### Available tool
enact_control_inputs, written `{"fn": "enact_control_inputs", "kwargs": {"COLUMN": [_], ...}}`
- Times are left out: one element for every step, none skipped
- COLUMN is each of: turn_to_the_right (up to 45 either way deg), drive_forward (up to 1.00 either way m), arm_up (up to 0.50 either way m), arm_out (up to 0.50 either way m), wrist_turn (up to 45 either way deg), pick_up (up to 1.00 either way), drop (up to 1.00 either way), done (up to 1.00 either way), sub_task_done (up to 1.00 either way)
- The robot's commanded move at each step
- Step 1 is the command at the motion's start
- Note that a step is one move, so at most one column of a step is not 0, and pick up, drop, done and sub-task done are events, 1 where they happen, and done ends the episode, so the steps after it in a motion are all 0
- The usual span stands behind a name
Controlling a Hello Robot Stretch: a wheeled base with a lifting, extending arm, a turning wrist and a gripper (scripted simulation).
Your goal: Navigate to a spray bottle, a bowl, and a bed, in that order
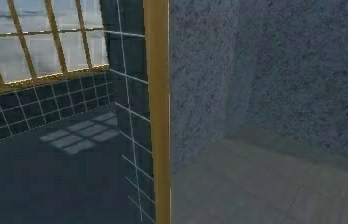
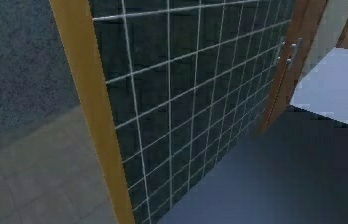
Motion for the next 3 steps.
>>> {"fn": "enact_control_inputs", "kwargs": {"turn_to_the_right": [0.0,45.0,33.0], "drive_forward": [0.50,0.00,0.00], "arm_up": [0.00,0.00,0.00], "arm_out": [0.00,0.00,0.00], "wrist_turn": [0.0,0.0,0.0], "pick_up": [0.00,0.00,0.00], "drop": [0.00,0.00,0.00], "done": [0.00,0.00,0.00], "sub_task_done": [0.00,0.00,0.00]}}
